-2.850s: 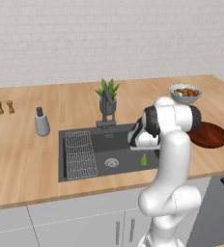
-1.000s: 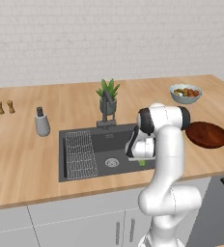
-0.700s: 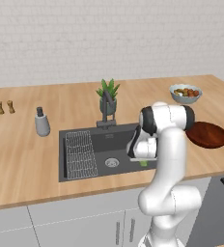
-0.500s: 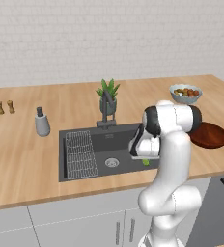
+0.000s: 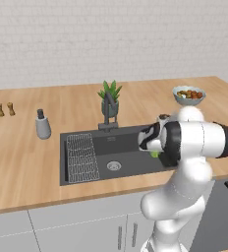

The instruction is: Pick the lemon wedge from the sink and place it in the bowl. Then pick the bowl and place it in the microwave. Then close the microwave door and press the start button.

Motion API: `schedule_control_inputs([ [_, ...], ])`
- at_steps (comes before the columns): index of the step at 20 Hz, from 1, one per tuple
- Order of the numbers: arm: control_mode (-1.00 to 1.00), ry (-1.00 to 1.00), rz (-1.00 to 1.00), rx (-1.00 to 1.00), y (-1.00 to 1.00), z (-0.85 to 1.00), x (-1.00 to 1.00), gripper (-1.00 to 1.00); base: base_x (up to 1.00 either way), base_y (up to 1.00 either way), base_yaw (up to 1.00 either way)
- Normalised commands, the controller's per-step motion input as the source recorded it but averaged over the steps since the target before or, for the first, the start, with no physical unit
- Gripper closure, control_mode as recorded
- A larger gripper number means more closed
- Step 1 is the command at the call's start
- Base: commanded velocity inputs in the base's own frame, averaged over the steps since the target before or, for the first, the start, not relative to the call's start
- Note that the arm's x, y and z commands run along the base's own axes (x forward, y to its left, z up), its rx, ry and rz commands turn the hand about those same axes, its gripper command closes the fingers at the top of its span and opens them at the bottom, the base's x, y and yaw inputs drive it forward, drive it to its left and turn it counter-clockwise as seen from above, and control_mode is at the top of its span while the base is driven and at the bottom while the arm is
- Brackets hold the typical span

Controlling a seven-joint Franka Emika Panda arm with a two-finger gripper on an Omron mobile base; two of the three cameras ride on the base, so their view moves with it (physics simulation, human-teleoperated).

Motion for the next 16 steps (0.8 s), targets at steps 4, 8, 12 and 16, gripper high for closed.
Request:
schedule_control_inputs([
  [4, -1.00, -0.19, 0.00, 0.00, 0.00, 1.00, -0.35, 1.00, 0.00, 0.00, 0.00],
  [8, -1.00, -0.13, 0.00, 0.00, -0.01, 1.00, -0.30, 1.00, 0.00, 0.00, 0.00],
  [12, -1.00, 0.00, -0.05, 0.00, -0.08, 1.00, -0.29, 1.00, 0.00, 0.00, 0.00],
  [16, -1.00, 0.11, -0.16, -0.02, -0.17, 0.94, -0.07, 1.00, 0.00, 0.00, 0.00],
])
